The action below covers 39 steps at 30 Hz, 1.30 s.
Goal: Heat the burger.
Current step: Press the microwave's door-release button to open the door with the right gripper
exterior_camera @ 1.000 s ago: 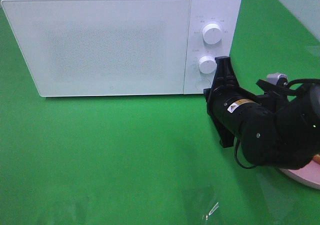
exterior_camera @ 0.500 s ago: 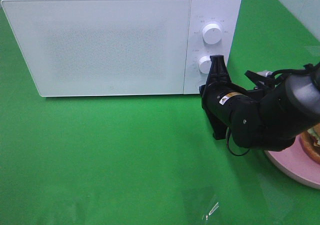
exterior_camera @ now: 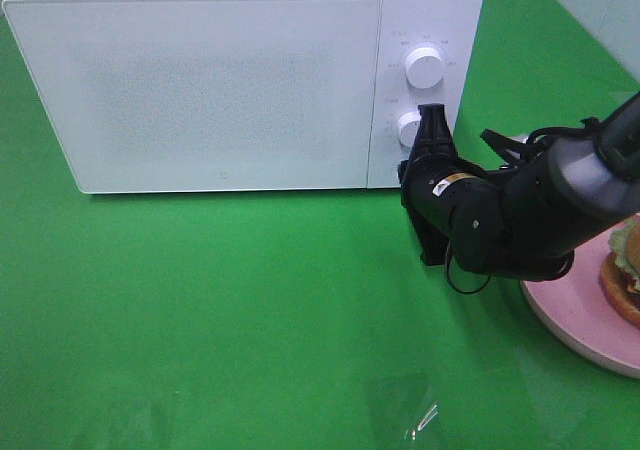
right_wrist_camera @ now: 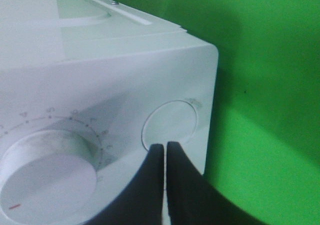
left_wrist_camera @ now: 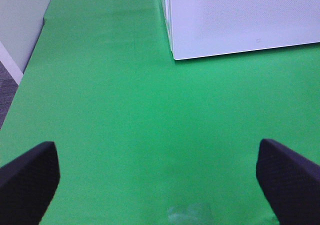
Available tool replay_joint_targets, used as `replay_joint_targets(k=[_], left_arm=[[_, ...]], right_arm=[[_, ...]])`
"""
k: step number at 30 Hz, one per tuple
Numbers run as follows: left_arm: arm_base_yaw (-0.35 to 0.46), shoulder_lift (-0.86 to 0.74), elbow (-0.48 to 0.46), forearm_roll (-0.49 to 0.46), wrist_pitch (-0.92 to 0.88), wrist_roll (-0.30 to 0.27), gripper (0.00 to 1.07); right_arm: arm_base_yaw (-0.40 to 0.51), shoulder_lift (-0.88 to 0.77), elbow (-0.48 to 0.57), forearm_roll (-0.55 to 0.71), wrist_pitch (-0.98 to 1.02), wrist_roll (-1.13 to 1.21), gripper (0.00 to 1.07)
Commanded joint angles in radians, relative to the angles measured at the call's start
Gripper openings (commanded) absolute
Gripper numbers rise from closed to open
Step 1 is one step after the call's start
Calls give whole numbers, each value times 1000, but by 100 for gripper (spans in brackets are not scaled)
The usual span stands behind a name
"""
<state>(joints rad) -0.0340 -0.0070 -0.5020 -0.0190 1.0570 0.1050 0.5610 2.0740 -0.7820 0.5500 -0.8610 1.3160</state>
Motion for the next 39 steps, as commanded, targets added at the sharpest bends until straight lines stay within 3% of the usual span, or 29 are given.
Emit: replay_joint_targets(k=[1, 12, 29, 39], left_arm=[[-3, -22, 4, -7, -18, 2, 100], [-3, -22, 4, -7, -18, 2, 100], [-3, -22, 4, -7, -18, 2, 100], [-3, -22, 4, -7, -18, 2, 100]], right_arm=[[-14, 12, -17, -7, -1, 10, 0], [-27, 56, -64, -8, -9, 10, 0], [-32, 76, -78, 26, -176, 13, 0], [-61, 84, -175, 12, -233, 18, 0]])
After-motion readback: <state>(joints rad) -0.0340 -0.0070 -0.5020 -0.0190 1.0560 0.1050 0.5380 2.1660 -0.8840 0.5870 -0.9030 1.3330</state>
